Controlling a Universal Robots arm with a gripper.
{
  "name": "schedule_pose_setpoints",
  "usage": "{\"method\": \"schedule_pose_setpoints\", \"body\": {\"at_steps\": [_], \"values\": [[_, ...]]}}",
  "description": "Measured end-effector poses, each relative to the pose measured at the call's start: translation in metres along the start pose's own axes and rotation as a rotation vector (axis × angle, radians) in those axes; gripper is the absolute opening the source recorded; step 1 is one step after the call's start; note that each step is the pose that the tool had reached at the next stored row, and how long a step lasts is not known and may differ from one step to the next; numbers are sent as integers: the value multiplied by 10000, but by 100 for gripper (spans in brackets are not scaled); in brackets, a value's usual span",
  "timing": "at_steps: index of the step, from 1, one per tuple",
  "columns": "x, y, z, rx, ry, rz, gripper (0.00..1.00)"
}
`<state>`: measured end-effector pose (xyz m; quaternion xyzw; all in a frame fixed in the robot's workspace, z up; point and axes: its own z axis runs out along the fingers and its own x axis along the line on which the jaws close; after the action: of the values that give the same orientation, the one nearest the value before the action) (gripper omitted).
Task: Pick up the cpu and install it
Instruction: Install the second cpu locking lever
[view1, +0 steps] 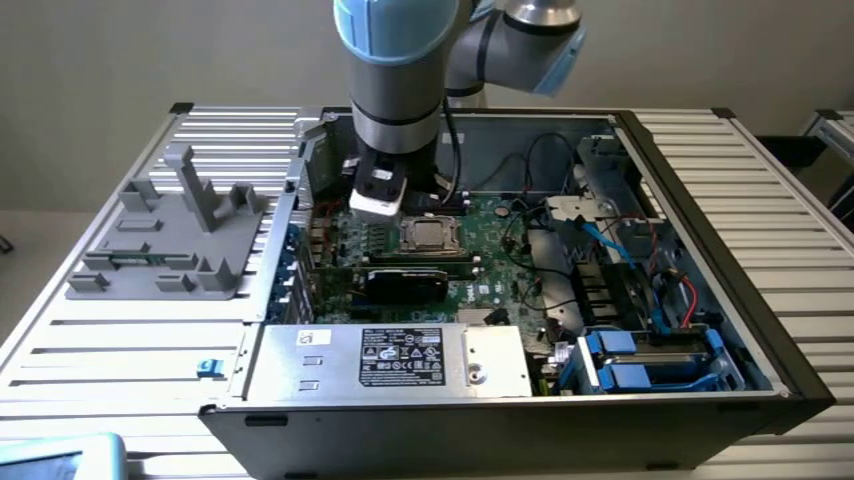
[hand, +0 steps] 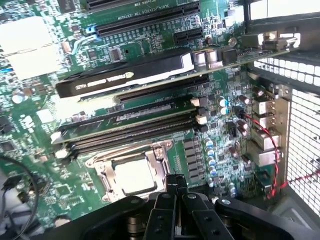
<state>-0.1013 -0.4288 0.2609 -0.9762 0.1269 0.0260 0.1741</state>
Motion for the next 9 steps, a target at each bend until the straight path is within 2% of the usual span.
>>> {"method": "schedule_pose_setpoints", "body": {"at_steps": [2,3,4,5,9], "values": [[15,-43,-80,-36,10,0,11],[14,-66,-104,-83,23,3,11],[11,-88,-118,-159,44,2,11],[5,-111,-128,-260,70,2,11],[-18,-196,-141,-777,206,5,11]]}}
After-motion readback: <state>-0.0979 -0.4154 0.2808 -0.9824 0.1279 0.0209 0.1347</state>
